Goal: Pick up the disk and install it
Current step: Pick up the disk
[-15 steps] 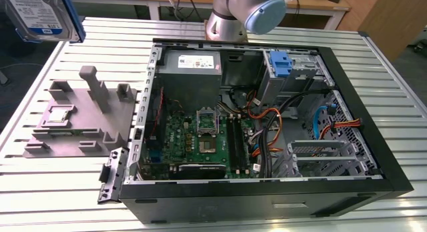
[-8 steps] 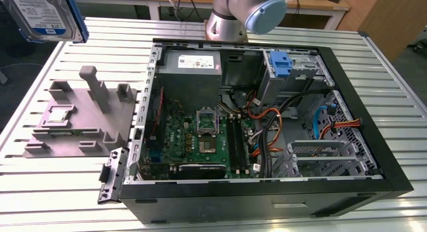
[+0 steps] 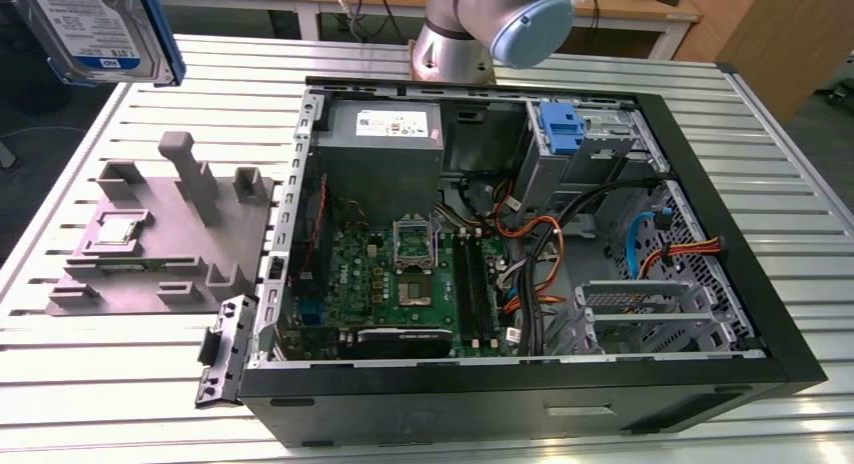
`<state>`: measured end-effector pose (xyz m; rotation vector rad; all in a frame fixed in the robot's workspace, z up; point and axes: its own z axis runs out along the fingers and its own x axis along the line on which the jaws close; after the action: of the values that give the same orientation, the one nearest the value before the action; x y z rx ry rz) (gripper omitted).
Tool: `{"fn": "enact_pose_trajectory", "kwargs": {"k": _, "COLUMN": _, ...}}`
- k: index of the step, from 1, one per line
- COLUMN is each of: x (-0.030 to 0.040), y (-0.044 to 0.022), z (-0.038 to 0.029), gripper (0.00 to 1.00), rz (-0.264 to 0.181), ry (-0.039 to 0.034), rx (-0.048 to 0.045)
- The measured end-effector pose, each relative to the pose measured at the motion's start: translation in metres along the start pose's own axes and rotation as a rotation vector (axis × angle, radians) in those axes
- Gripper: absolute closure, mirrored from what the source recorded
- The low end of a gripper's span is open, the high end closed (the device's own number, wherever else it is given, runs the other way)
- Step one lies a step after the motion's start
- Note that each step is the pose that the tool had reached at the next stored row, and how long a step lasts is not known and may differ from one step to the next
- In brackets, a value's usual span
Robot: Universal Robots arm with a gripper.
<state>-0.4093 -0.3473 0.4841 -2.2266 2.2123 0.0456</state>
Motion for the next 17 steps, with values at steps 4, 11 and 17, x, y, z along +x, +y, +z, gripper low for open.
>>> {"fn": "enact_pose_trajectory", "kwargs": {"k": 4, "x": 0.0, "y": -0.0036, "z": -0.0001, "gripper": 0.64, "rz": 0.0, "ry": 0.0, "rx": 0.0}}
{"fn": "enact_pose_trajectory", "kwargs": {"k": 11, "x": 0.0001, "y": -0.0111, "z": -0.0002, "gripper": 0.64, "rz": 0.0, "ry": 0.0, "rx": 0.0}}
{"fn": "enact_pose_trajectory", "kwargs": {"k": 17, "x": 0.0001, "y": -0.0189, "z": -0.0003, "gripper": 0.64, "rz": 0.0, "ry": 0.0, "rx": 0.0}}
